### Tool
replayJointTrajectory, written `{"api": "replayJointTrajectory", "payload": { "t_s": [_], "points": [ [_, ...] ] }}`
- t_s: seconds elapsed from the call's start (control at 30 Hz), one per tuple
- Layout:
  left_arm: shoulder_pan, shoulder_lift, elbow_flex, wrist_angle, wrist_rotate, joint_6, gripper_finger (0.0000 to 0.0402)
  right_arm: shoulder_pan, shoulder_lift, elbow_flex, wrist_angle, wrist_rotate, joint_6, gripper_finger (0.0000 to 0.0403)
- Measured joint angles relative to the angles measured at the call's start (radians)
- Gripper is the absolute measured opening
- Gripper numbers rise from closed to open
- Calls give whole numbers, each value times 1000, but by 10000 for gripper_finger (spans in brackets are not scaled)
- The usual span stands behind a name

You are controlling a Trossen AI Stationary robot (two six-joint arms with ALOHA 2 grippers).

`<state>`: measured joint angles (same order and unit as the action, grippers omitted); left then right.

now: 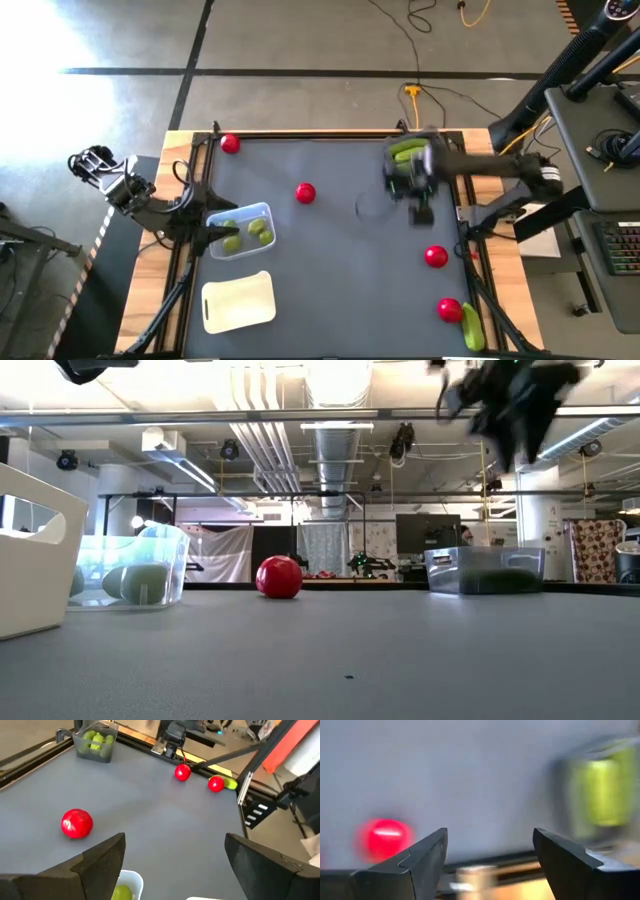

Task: Sort produce into baskets
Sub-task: Put the cucumber into the black bin

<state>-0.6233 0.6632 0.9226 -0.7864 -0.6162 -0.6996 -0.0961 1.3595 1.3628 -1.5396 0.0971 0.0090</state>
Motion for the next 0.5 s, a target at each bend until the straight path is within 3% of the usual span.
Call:
{"api": "replayJointTrajectory", "payload": {
  "t_s": [0.17,0.33,0.5],
  "points": [
    [-1,0,0,0,8,41,325,421,24,-13,44,-193,654,286],
    [-1,5,0,1,9,79,325,625,142,-14,185,-521,1306,286],
    [-1,14,0,1,9,92,325,770,263,-19,248,-745,1435,286]
  ]
}}
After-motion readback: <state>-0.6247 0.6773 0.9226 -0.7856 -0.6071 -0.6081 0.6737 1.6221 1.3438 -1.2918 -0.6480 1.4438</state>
